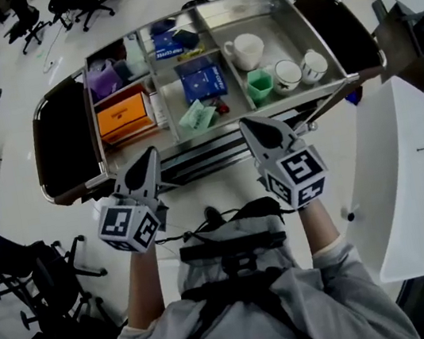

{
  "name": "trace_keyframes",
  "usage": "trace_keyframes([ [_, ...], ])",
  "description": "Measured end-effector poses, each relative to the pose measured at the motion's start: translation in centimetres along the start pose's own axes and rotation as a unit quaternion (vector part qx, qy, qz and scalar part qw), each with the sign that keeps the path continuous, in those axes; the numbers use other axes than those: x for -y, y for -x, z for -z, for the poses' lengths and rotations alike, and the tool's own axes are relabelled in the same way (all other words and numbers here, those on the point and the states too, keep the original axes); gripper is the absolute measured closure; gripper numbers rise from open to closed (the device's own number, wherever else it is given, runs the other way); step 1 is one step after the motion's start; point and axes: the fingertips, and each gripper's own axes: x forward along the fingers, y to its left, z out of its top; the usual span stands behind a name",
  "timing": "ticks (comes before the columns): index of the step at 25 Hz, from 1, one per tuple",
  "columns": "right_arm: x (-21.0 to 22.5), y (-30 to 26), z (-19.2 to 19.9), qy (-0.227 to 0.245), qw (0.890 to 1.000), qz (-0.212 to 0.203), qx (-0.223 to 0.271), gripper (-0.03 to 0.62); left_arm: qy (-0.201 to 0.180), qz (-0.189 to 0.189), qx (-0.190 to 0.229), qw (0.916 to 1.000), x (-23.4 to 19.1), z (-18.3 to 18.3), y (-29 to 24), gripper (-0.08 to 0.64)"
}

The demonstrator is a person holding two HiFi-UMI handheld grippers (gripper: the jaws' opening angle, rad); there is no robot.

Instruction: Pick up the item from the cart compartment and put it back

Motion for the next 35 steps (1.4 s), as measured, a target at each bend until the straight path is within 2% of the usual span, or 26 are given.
trace_keyframes([
  [4,0.3,-1.7,-1.7,0.013,1.000,-0.018,-0.006,0.583,0.002,0.009,-0.006,0.9999,-0.2,-1.2,-1.8,0.554],
  [9,2.7,-4.0,-3.9,0.033,0.999,-0.042,-0.011,0.583,0.006,0.010,-0.030,0.9995,-0.6,-2.3,-6.2,0.554],
  [15,5.0,-7.9,-5.9,0.040,0.997,-0.059,-0.020,0.583,-0.011,0.006,-0.058,0.9982,-2.7,-4.3,-12.2,0.554],
  [20,6.1,-11.2,-7.0,0.054,0.996,-0.063,-0.033,0.583,-0.032,0.023,-0.081,0.9959,-4.3,-5.8,-17.3,0.553],
  [22,6.7,-12.6,-7.6,0.056,0.996,-0.063,-0.036,0.583,-0.043,0.036,-0.100,0.9934,-4.9,-6.1,-19.4,0.486],
  [24,7.6,-14.1,-7.8,0.064,0.995,-0.059,-0.044,0.583,-0.057,0.047,-0.118,0.9902,-5.5,-6.4,-21.6,0.482],
  [26,8.4,-15.5,-8.0,0.071,0.995,-0.055,-0.051,0.583,-0.071,0.057,-0.140,0.9860,-6.1,-6.4,-23.8,0.435],
  [30,9.7,-17.5,-8.3,0.067,0.995,-0.049,-0.062,0.583,-0.083,0.082,-0.185,0.9758,-7.0,-6.0,-27.6,0.361],
  [35,11.4,-19.2,-8.8,0.067,0.994,-0.040,-0.073,0.583,-0.094,0.090,-0.245,0.9606,-9.1,-5.0,-31.6,0.294],
])
